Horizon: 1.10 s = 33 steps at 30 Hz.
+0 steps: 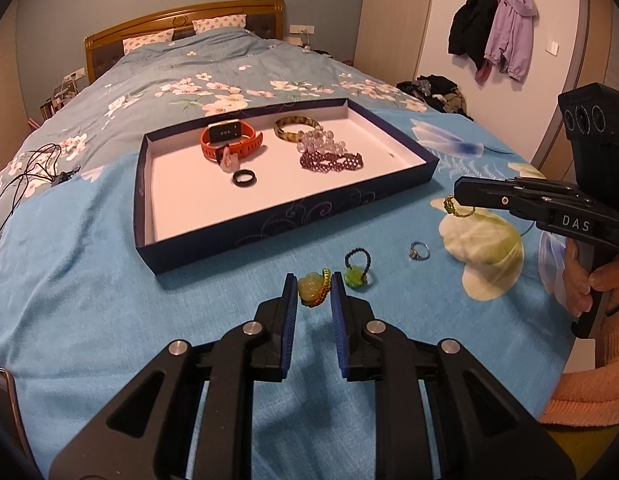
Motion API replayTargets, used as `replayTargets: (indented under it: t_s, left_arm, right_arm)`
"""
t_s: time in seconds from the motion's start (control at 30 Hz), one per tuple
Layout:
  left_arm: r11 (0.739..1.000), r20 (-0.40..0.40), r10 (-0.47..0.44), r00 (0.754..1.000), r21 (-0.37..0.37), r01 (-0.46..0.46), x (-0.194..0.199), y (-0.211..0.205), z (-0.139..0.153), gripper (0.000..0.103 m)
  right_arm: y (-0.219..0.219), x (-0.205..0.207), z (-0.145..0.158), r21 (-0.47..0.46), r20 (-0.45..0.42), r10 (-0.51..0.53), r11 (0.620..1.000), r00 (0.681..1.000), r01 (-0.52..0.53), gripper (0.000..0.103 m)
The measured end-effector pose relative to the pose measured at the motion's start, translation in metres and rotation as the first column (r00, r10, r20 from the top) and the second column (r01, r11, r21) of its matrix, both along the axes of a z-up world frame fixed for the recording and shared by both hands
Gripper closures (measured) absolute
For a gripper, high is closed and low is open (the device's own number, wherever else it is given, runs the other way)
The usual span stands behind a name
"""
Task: Organize jewelry
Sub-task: 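Carry the pendant and yellow-green ring over the box with both grippers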
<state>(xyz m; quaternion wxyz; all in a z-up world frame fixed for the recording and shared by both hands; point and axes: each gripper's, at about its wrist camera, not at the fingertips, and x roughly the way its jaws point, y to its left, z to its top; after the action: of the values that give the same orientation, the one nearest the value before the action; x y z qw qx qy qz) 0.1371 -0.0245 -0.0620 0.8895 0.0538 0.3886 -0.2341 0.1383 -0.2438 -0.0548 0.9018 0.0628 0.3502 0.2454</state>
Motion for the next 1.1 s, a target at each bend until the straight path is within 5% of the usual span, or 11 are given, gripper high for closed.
replayTargets:
  t_s: [1.1]
  left_arm:
    - [0.999, 0.077, 0.05, 0.996, -0.019, -0.049, 0.029, 0.002, 0.026, 0.086]
  right_arm:
    - [0.014, 0.047, 0.019, 0.014, 0.043, 0.033, 0.999, 0.999, -0.033, 0.102]
